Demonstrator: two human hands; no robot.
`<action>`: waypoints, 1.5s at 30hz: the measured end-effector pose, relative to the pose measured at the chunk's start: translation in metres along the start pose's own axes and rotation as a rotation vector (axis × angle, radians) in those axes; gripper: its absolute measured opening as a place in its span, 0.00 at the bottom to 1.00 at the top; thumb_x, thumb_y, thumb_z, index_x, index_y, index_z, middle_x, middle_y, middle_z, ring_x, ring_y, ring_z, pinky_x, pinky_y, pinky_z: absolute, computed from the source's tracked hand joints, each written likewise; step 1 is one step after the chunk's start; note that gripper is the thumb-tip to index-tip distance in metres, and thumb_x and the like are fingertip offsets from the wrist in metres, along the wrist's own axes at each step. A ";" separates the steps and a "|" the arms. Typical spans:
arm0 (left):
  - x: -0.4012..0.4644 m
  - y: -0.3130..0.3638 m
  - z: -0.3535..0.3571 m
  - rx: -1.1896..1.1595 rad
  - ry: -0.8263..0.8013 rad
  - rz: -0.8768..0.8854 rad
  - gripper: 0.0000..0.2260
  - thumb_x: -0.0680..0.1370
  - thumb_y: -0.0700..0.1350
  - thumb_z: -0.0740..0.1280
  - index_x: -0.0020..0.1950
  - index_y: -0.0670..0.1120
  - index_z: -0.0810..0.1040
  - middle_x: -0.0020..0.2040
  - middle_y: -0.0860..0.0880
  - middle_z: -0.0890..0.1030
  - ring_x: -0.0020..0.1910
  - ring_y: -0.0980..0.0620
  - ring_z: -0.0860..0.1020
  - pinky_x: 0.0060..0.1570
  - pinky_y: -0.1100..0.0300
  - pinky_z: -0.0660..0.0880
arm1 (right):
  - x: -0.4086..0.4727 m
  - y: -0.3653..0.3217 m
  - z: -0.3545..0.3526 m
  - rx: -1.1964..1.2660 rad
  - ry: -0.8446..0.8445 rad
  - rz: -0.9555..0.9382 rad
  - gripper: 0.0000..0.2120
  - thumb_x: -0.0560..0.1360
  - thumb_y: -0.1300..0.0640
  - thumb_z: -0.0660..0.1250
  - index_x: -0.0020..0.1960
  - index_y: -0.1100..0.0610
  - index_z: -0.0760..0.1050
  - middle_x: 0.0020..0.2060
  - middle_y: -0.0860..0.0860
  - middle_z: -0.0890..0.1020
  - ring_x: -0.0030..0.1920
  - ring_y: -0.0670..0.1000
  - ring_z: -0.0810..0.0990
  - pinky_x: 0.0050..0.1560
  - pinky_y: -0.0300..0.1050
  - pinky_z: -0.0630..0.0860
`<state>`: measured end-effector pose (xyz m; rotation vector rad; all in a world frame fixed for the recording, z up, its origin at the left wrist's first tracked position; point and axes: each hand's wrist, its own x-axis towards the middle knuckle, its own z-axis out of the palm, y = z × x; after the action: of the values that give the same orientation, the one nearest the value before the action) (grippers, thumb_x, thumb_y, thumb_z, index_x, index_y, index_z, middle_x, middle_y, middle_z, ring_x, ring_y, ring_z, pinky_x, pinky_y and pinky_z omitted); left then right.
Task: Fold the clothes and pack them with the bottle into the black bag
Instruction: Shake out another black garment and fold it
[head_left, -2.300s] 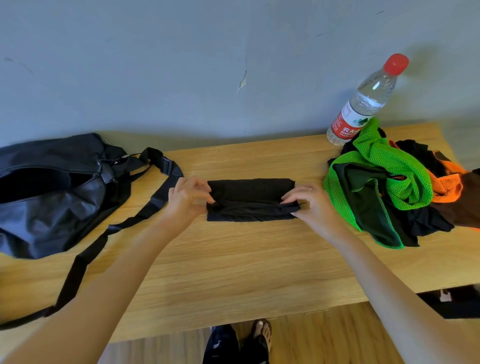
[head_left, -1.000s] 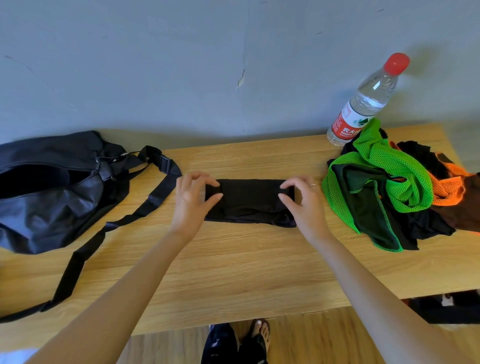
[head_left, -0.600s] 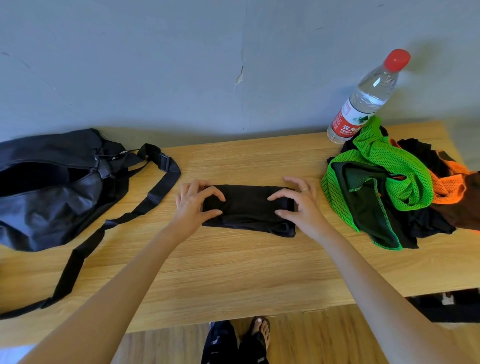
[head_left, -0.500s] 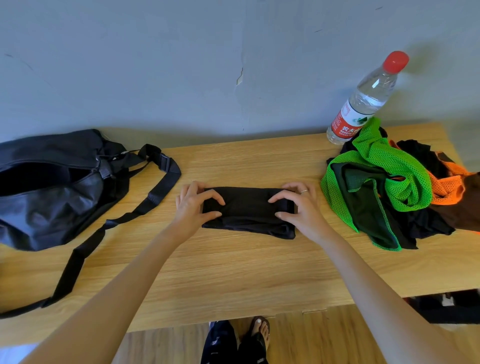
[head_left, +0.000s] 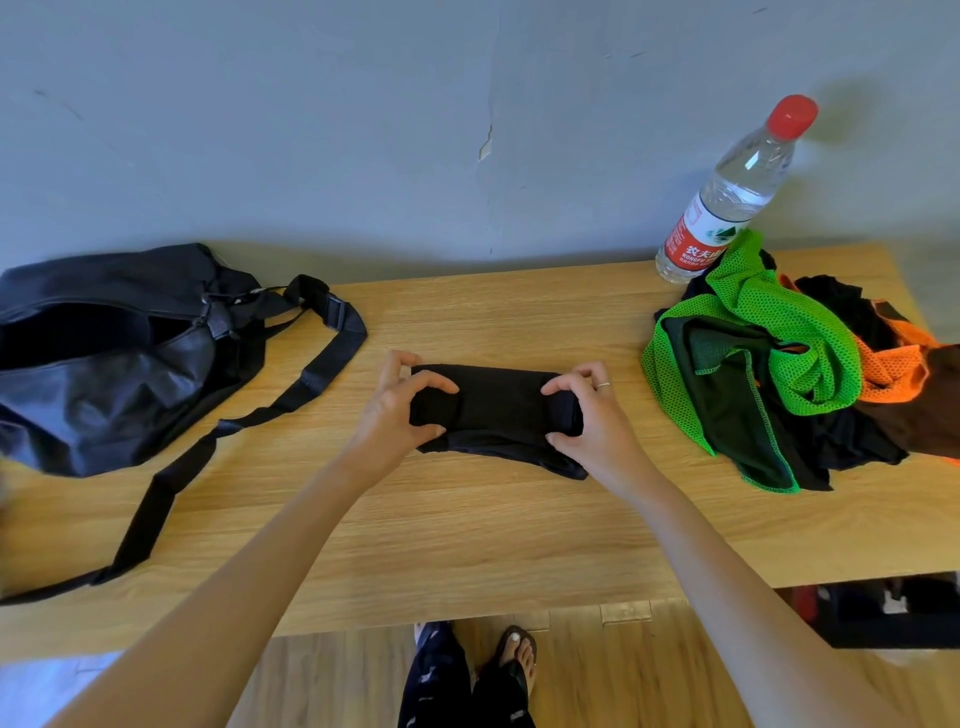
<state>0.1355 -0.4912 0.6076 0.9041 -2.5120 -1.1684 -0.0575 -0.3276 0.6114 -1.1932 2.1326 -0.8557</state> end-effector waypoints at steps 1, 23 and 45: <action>-0.001 0.002 -0.001 -0.023 -0.011 -0.008 0.21 0.68 0.33 0.75 0.56 0.50 0.76 0.60 0.51 0.61 0.53 0.69 0.66 0.51 0.77 0.69 | -0.002 -0.001 0.000 -0.011 -0.008 -0.001 0.21 0.68 0.66 0.72 0.57 0.54 0.71 0.56 0.48 0.62 0.50 0.42 0.68 0.45 0.35 0.72; -0.023 0.034 -0.039 -0.236 -0.049 -0.190 0.24 0.69 0.34 0.73 0.60 0.54 0.74 0.61 0.52 0.60 0.59 0.57 0.66 0.54 0.60 0.77 | -0.010 -0.030 -0.038 0.507 -0.099 0.071 0.21 0.70 0.73 0.68 0.54 0.50 0.80 0.53 0.44 0.81 0.55 0.43 0.78 0.54 0.40 0.77; -0.043 -0.074 -0.225 -0.221 0.044 -0.111 0.26 0.69 0.35 0.74 0.60 0.57 0.71 0.60 0.54 0.60 0.60 0.53 0.68 0.51 0.71 0.74 | 0.069 -0.205 0.068 0.271 -0.109 -0.118 0.27 0.71 0.71 0.68 0.61 0.44 0.74 0.57 0.42 0.73 0.56 0.36 0.73 0.49 0.31 0.72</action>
<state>0.3007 -0.6381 0.7020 1.0074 -2.2670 -1.4107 0.0676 -0.4892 0.7099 -1.2027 1.8075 -1.0679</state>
